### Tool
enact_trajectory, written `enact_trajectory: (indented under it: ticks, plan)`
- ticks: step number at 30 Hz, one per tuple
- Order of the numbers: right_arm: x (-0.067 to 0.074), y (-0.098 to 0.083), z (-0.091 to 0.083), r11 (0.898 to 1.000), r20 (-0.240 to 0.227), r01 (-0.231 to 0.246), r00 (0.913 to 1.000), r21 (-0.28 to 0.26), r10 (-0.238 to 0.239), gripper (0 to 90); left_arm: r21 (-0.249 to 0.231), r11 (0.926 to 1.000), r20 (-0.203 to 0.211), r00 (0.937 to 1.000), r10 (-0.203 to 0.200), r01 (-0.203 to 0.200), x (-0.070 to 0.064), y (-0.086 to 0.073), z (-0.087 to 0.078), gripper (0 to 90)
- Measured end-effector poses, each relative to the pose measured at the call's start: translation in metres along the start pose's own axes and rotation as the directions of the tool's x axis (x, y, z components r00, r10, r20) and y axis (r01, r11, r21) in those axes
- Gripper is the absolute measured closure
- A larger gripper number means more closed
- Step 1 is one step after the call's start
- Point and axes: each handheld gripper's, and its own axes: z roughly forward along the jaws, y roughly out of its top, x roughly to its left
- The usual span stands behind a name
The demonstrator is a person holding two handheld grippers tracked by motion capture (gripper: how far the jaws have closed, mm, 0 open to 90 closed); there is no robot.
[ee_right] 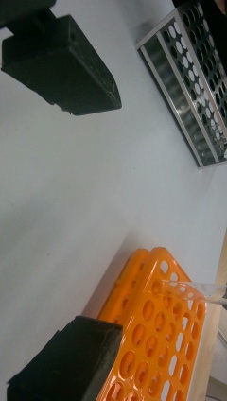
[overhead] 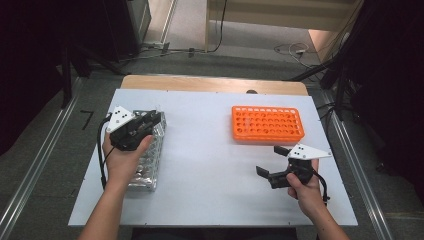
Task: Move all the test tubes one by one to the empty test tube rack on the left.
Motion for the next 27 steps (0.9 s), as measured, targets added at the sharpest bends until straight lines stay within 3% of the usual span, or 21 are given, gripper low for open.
enact_trajectory:
  ticks: [12, 27]
  plan:
    - [-0.002, -0.001, 0.000, 1.000, -0.008, -0.005, 1.0000, -0.003, 0.005, 0.0, 0.000, 1.0000, -0.074, 0.9973, -0.007, 0.007, 0.012, -0.007, -0.002, 75.2]
    - [-0.001, 0.000, 0.000, 1.000, -0.005, -0.012, 0.9999, -0.007, 0.012, 0.0, 0.028, 0.9996, -0.096, 0.9954, 0.002, 0.001, 0.013, -0.017, 0.007, 75.2]
